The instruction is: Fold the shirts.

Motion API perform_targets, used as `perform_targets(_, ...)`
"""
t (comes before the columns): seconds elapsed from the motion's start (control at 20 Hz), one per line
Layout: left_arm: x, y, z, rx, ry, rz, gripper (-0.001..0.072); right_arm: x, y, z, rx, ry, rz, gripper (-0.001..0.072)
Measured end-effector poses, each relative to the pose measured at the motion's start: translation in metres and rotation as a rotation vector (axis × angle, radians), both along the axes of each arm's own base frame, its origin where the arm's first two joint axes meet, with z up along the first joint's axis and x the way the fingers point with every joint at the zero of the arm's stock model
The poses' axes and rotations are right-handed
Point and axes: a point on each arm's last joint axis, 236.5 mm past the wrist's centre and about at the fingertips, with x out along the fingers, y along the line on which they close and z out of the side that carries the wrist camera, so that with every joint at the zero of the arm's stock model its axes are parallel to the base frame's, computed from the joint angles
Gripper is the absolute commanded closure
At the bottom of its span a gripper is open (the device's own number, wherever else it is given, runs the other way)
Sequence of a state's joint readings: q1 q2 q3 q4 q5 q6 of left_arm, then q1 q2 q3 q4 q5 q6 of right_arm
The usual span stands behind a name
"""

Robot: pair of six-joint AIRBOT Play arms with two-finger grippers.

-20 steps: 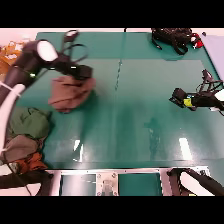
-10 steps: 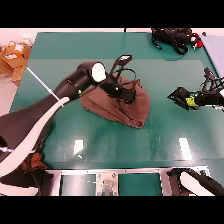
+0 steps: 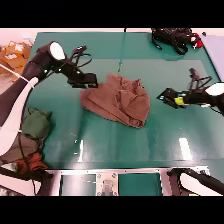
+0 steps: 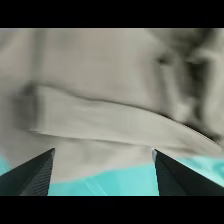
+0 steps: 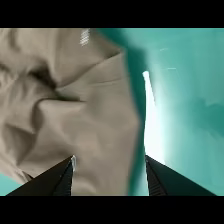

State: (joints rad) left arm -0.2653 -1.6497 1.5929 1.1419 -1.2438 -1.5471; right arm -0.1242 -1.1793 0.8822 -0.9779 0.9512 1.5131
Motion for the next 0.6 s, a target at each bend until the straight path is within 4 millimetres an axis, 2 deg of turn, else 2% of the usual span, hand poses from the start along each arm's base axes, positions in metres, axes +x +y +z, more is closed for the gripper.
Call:
perform_targets(0.1,0.004,0.009,-0.023,-0.001,0.019,0.041,-0.0004,0.009,0.024,-0.013,0.012,0.009,0.051,0.0199)
perform_targets(0.2,0.008,0.006,-0.044,-0.027,0.03,0.062,-0.0003,0.02,0.047,-0.021,0.021,0.014,0.101,0.0199)
perform_targets(0.45,0.011,-0.027,-0.078,-0.116,0.041,0.055,-0.0001,0.047,0.103,-0.027,0.04,-0.002,0.212,0.02)
perform_targets(0.5,0.009,-0.033,-0.084,-0.122,0.046,0.046,0.0043,0.05,0.112,-0.028,0.043,-0.003,0.229,0.02)
perform_targets(0.55,0.008,-0.038,-0.088,-0.128,0.051,0.039,0.0223,0.051,0.122,-0.032,0.049,0.004,0.246,0.0206)
perform_targets(0.6,0.008,-0.042,-0.089,-0.134,0.046,0.036,0.0454,0.051,0.131,-0.035,0.056,0.01,0.259,0.0243)
